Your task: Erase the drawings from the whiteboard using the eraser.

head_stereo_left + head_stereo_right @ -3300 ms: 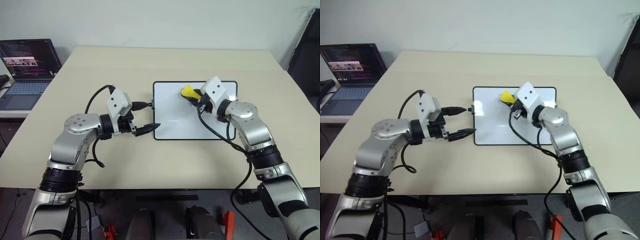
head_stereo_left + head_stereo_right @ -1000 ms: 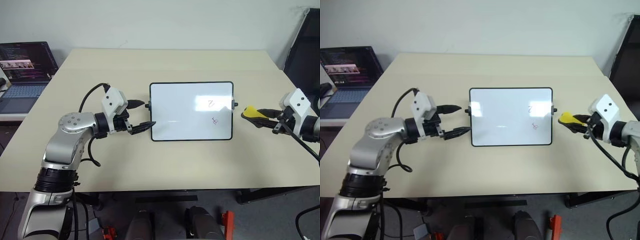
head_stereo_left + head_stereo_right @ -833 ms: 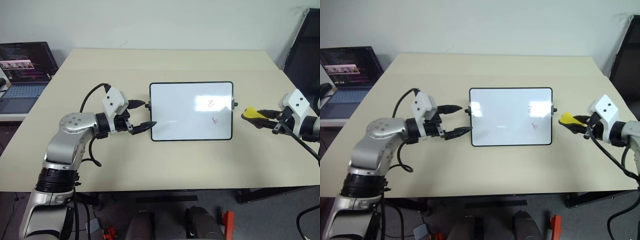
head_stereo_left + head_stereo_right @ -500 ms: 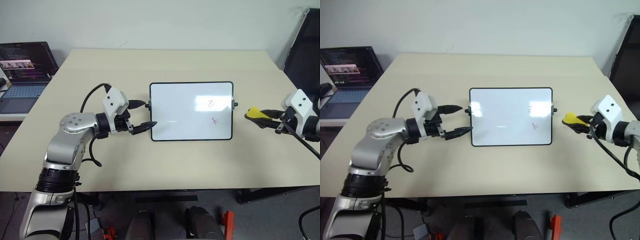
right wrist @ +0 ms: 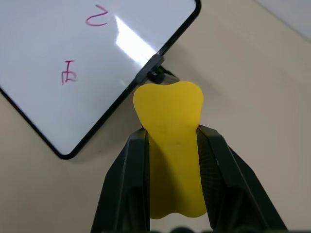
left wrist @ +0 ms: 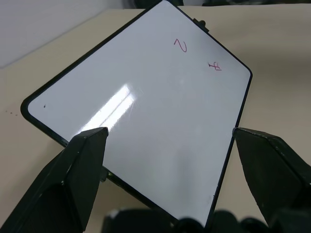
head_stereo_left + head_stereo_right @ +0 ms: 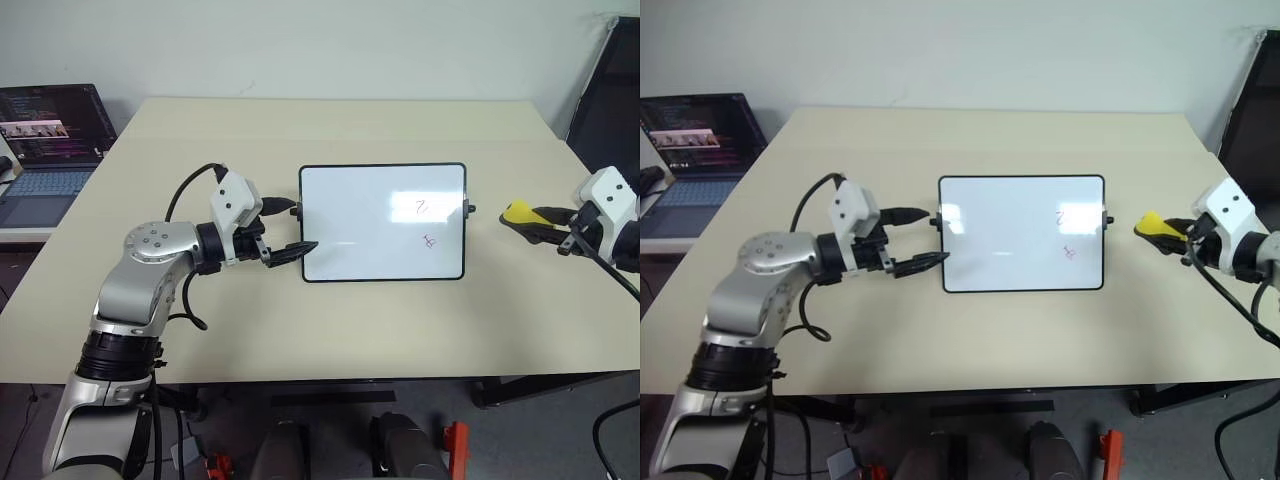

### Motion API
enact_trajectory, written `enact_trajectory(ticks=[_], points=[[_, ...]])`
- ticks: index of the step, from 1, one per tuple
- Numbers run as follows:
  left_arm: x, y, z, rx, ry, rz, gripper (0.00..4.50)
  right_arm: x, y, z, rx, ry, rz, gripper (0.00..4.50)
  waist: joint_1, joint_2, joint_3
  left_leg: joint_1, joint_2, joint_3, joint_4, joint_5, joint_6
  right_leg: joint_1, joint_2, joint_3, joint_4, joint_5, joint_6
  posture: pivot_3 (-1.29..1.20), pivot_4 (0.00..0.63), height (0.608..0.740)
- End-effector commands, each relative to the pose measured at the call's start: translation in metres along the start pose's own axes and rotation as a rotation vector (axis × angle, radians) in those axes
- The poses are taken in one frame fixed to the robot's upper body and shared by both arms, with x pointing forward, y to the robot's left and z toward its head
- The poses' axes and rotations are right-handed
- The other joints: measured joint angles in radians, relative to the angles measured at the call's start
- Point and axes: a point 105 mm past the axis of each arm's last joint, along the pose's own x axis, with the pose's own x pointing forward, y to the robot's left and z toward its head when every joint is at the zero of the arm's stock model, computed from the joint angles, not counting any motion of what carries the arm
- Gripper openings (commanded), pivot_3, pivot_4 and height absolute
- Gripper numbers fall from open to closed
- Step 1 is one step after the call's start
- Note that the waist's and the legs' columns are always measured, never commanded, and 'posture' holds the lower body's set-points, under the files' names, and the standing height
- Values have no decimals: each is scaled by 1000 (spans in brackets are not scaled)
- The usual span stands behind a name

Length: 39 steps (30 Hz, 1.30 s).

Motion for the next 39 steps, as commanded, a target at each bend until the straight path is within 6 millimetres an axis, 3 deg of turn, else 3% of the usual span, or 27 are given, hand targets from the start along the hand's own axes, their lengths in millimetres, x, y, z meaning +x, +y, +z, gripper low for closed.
enact_trajectory(ticks=[1, 25, 28, 32, 36, 39], points=[[-1, 3, 10, 42, -26, 14, 4500, -1, -8, 16, -38, -38, -31, 993, 0, 0, 0, 0, 0, 0, 0, 0, 0, 0, 0, 0, 0, 0, 0, 0, 150, 740], [-3, 1, 7, 29, -30, 24, 4500, 7, -3, 17, -25, -35, 5, 991, -1, 0, 0, 0, 0, 0, 0, 0, 0, 0, 0, 0, 0, 2, -3, 0, 150, 740], [-2, 1, 8, 29, -31, 21, 4500, 10, 4, 29, -48, -83, 31, 991, -1, 0, 0, 0, 0, 0, 0, 0, 0, 0, 0, 0, 1, 2, -3, 0, 150, 740], [2, 0, 7, 25, -35, 9, 4500, 41, 28, 74, -67, -257, 69, 991, -16, 0, 0, 1, 0, 0, 1, 0, 0, 0, 0, 1, 2, 2, -3, 0, 150, 740], [9, -4, 8, 20, -50, -9, 4500, 82, 35, 63, -119, -215, -13, 991, -11, 0, 0, 2, 1, -1, 2, 0, 0, 0, 1, 0, 4, 2, -4, 0, 150, 740], [10, -4, 9, 21, -52, -12, 4500, 99, 40, 54, -128, -196, -37, 991, 0, 0, 0, 0, 0, -1, 3, 0, 0, 0, 1, 0, 3, 2, -4, 0, 150, 740]])
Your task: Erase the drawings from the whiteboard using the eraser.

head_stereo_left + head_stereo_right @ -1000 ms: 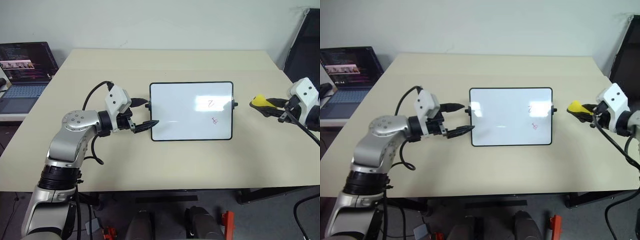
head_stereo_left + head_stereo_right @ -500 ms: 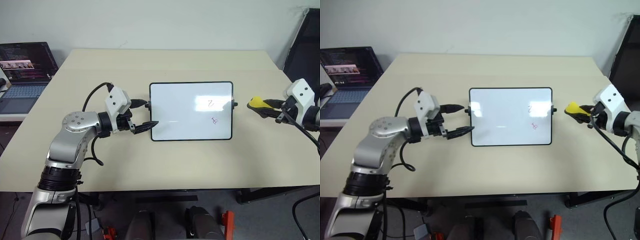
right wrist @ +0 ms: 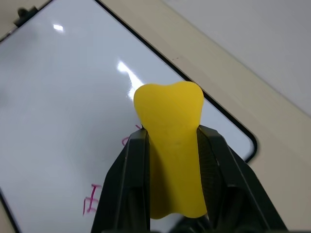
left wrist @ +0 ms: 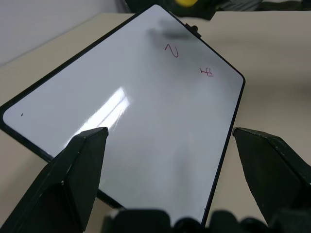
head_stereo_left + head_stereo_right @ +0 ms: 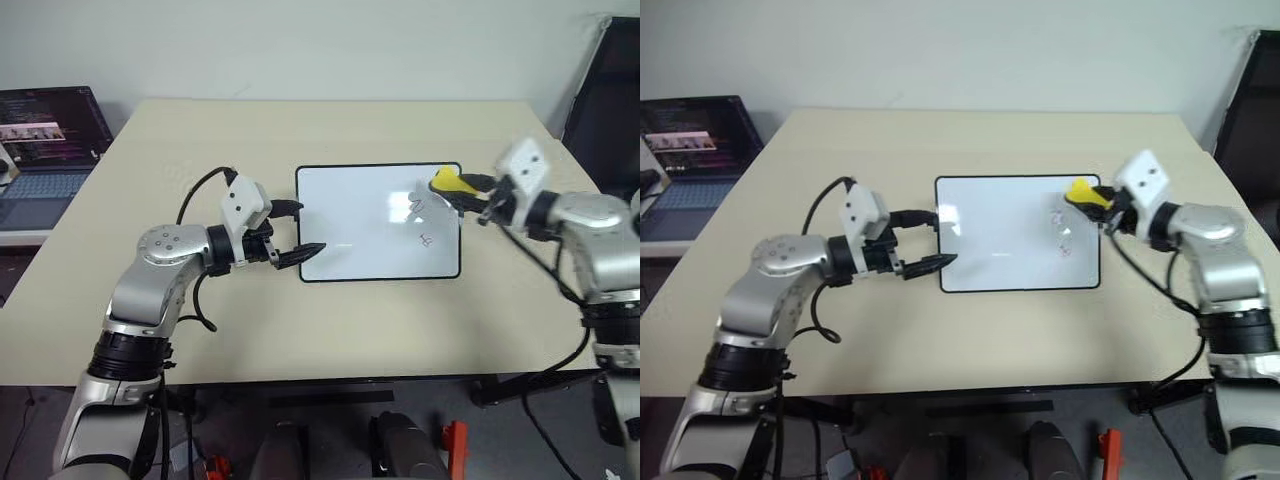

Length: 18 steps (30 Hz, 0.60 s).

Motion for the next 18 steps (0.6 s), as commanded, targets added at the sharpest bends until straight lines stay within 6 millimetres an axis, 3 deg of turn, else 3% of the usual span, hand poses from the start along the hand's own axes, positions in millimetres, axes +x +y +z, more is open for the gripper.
enact_trajectory(ticks=[1, 6, 12, 18], points=[[-1, 2, 12, 45, -32, 2, 4500, 9, -6, -4, -63, 6, -64, 991, 7, 0, 0, 0, -1, 0, 0, 0, 0, 0, -1, 0, 0, 0, 0, 0, 150, 740], [-4, 2, 13, 48, -27, 6, 4500, 20, 8, -33, -54, 89, -30, 990, 4, 0, 0, 0, -1, 1, 1, 0, 0, 1, -2, 0, 1, 1, 1, 0, 150, 740], [-6, 1, 13, 45, -23, 12, 4500, 20, 45, -59, -63, 173, 155, 988, -5, -1, -3, 2, 0, 0, 7, 0, 0, 4, 0, 0, 2, 1, 3, 0, 150, 740], [-8, 1, 12, 42, -21, 16, 4500, 20, 31, -54, -82, 162, 106, 986, -11, -2, -3, 7, 1, 0, 11, 1, 2, 10, 1, 1, 1, 4, 6, 0, 150, 740]])
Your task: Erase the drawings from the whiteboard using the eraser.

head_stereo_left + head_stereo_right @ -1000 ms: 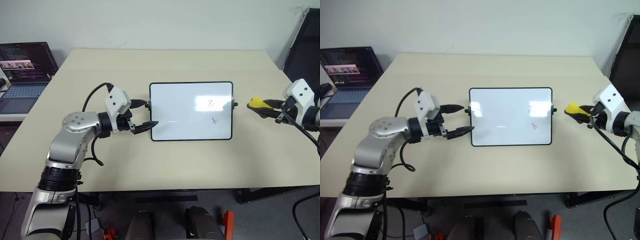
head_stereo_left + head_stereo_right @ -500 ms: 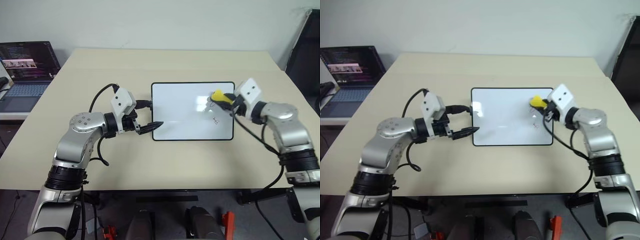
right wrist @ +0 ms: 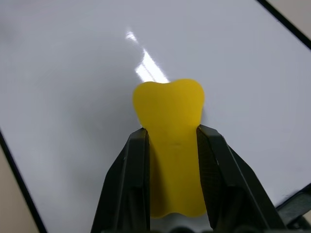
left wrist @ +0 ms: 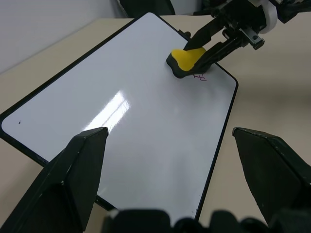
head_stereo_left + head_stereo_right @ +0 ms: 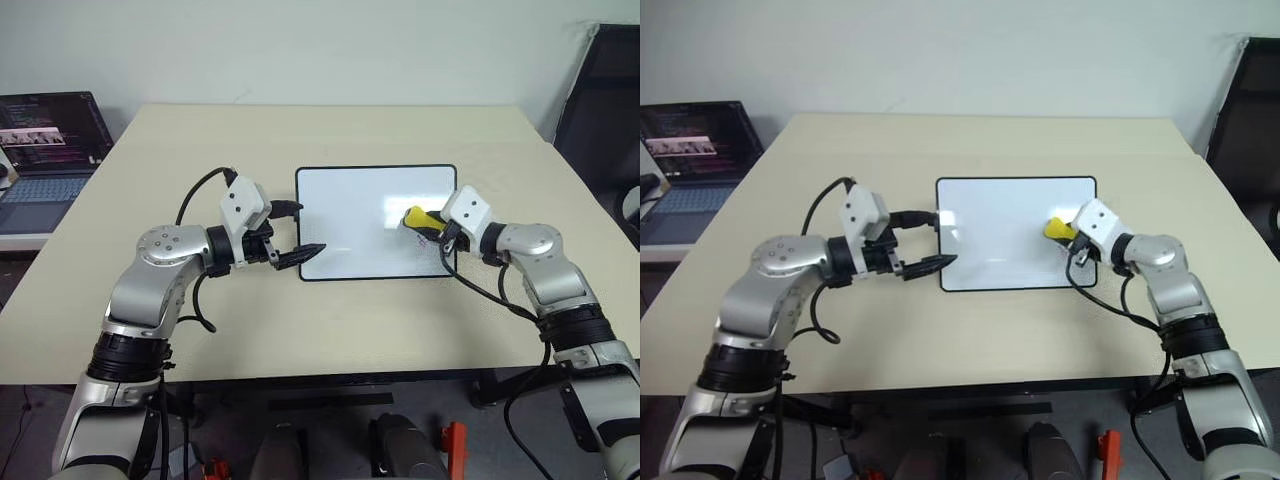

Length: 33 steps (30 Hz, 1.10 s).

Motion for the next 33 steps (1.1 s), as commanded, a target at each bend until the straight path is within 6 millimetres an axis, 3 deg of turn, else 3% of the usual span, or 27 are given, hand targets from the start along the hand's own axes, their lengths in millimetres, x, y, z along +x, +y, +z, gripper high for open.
enact_trajectory(ticks=[1, 5, 7, 12, 15, 17, 21, 25, 29, 33], points=[[-5, 2, 13, 43, -31, 14, 4500, -2, -10, -16, -3, 77, -47, 986, 1, 0, 0, 2, 0, 0, 0, 0, 0, 2, 0, 0, 0, -2, -3, 0, 150, 740], [-3, 2, 13, 42, -33, 10, 4500, -2, -42, -9, -13, 66, -223, 986, -1, 0, 0, 10, 0, 1, 0, 0, 0, 9, 0, 1, -1, -3, -5, 0, 150, 740], [-3, 3, 12, 42, -33, 9, 4500, 0, -47, -10, -26, 75, -252, 986, 0, 0, 0, 10, 0, 1, 0, 0, 1, 9, 0, 2, -1, -2, -5, 0, 150, 740], [-1, 4, 13, 46, -37, 5, 4500, 6, -32, -13, -26, 78, -207, 985, -1, 0, 0, 10, 0, 1, -1, 0, 1, 9, 0, 2, -1, -2, -6, 0, 150, 740], [-1, 3, 13, 47, -37, 2, 4500, 4, -7, -10, 1, 41, -83, 985, 0, 0, 0, 10, 0, 1, -1, 0, 1, 9, 0, 1, -2, -2, -6, 0, 150, 740], [-1, 4, 13, 47, -35, 2, 4500, -6, -6, -5, 15, 12, -70, 985, -1, 0, 0, 10, 0, 1, -2, 0, 1, 9, 0, 1, -2, -3, -6, 0, 150, 740], [-3, 6, 14, 54, -29, 6, 4500, -48, -41, 26, 56, -107, -166, 985, 5, 3, 4, 8, 0, 1, -2, 0, 1, 7, 0, 1, -2, -3, -6, 0, 150, 740], [-5, 8, 15, 61, -26, 10, 4500, -86, -62, 37, 65, -124, -218, 985, 11, 5, 5, -5, -1, 0, -2, 0, 1, -4, -1, 0, -2, 0, 1, 0, 150, 740], [-5, 9, 16, 63, -25, 9, 4500, -120, -77, 18, 1, 19, -276, 985, 16, 5, 5, -9, -1, 0, -4, -1, 0, -9, -1, 0, -3, -1, -2, 0, 150, 740], [-3, 10, 15, 62, -26, 2, 4500, -136, -87, 2, -3, 94, -318, 985, 11, 5, 5, -9, -1, 1, -5, -2, -1, -10, -1, 0, -4, -2, -3, 0, 150, 740]])
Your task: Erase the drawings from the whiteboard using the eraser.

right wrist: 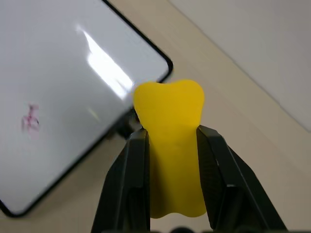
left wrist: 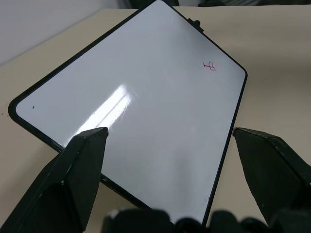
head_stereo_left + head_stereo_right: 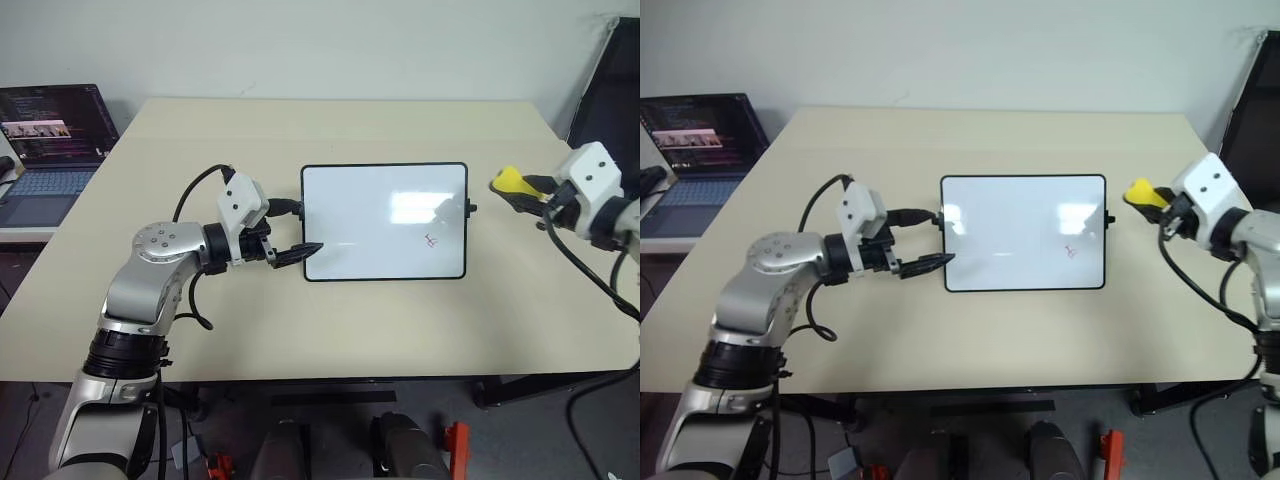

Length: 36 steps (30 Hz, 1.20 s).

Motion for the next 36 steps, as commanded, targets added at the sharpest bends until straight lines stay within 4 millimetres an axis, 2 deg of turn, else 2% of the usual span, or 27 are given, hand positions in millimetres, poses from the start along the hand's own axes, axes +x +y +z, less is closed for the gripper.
enact_trajectory(ticks=[1, 14, 36], points=[[-1, 4, 14, 56, -36, 4, 4500, -11, -16, 5, -31, -9, -56, 985, -4, 0, 0, 0, 0, 0, 0, 0, 0, 0, 0, 0, 0, 0, 0, 0, 150, 740], [0, 3, 16, 55, -38, -2, 4500, 12, 6, 40, 35, -170, 7, 985, -4, 0, 0, 0, 0, 0, 0, 0, 0, 0, 0, 0, 1, -2, 3, 0, 150, 740], [-4, 4, 19, 64, -37, 14, 4500, 18, 16, 38, 47, -156, 71, 985, 0, 0, 0, 0, 0, 0, 0, 0, 0, 0, 0, 0, 1, -2, 3, 0, 150, 740]])
